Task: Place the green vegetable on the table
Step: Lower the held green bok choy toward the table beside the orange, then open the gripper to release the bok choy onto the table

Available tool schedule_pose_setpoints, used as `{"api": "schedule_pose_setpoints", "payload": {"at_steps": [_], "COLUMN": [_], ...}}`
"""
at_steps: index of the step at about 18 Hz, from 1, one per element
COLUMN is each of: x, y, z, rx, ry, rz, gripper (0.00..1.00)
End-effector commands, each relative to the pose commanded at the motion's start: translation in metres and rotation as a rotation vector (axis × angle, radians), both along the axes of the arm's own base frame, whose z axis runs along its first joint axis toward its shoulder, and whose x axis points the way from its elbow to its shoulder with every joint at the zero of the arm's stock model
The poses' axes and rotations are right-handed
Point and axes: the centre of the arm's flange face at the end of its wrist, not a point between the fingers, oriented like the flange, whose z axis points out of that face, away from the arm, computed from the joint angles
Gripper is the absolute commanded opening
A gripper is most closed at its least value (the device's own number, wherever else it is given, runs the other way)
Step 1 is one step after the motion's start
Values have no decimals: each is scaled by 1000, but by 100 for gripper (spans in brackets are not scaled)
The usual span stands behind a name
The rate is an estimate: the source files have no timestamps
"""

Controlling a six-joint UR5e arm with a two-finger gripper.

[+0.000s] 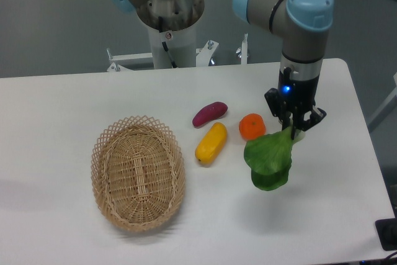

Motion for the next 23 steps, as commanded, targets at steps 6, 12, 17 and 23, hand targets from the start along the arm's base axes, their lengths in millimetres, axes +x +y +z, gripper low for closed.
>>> {"api": "schedule_pose_setpoints", "payload": {"at_steps": [6, 12, 17, 23], "x": [-11, -5, 6, 11], "y": [22, 50, 65, 67], "z": [-51, -91, -108, -114], "rx": [17, -19, -36, -46], "ry": [24, 1, -6, -15], "rz": [7, -111, -167, -159], "gripper": [23, 23, 23, 48]}}
